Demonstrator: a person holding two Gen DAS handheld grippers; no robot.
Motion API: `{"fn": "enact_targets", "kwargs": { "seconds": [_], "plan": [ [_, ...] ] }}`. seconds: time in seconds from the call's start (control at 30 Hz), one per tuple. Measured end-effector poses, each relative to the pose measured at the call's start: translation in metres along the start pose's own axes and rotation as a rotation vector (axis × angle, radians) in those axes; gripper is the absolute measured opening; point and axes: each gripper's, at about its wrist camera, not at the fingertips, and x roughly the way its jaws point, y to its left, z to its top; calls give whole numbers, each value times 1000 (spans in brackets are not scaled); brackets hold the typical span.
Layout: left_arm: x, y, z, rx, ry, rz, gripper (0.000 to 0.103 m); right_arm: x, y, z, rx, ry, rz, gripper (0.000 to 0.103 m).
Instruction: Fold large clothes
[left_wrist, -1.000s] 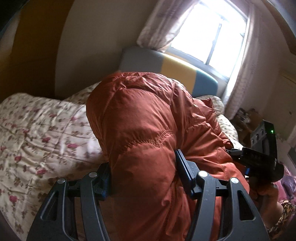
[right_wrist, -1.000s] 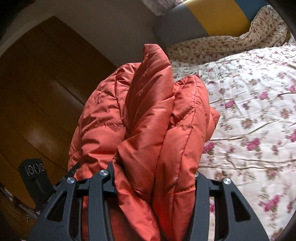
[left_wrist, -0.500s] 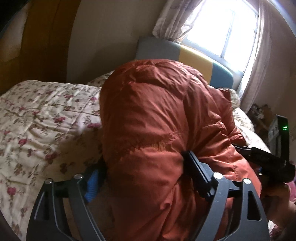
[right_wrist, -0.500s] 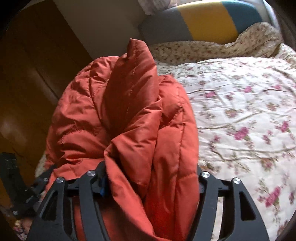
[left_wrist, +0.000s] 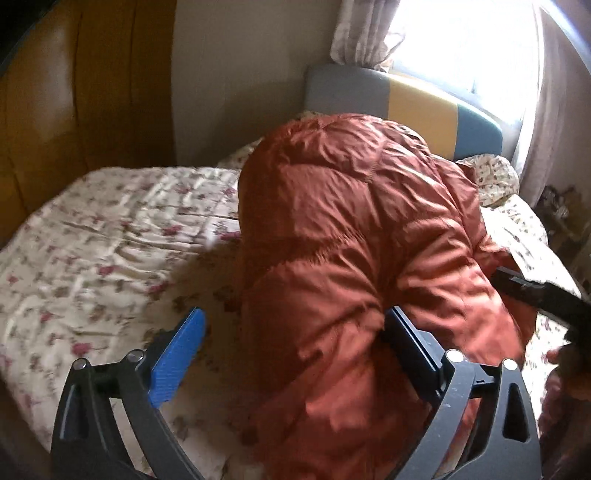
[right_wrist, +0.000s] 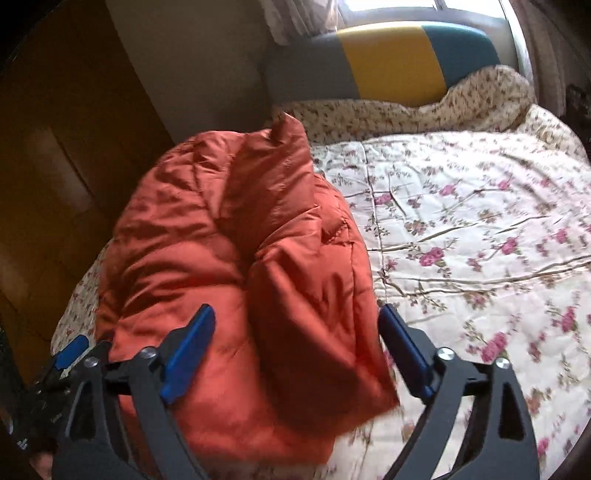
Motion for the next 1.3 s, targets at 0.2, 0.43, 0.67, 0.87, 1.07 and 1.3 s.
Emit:
{"fn": "enact_targets", "kwargs": {
  "seconds": [0.2,0.43,0.67,0.87,1.07,1.3],
  "plan": [
    [-43,-7,-16,-24,-39,64,100,-45,28,-14,-101,-43,-42,101],
    [-93,-23,-33,31,-96,159,100,-77,46,-35,-195,-36,-89,101],
    [-132,-34,-47,42,-125,154,100,-112,54,-56,-208,-72,-91,101],
    [-145,-31,-48,21,-132,170,100,-129,56,-65,-213,-98,-91,101],
    [-155,-29,-46,-1,-150,178,100,-139,56,-66,-219,-130,-110,101],
    [-157,-31,-45,3,-151,168,100,-141,54,-66,-212,-128,-102,101]
  ]
}}
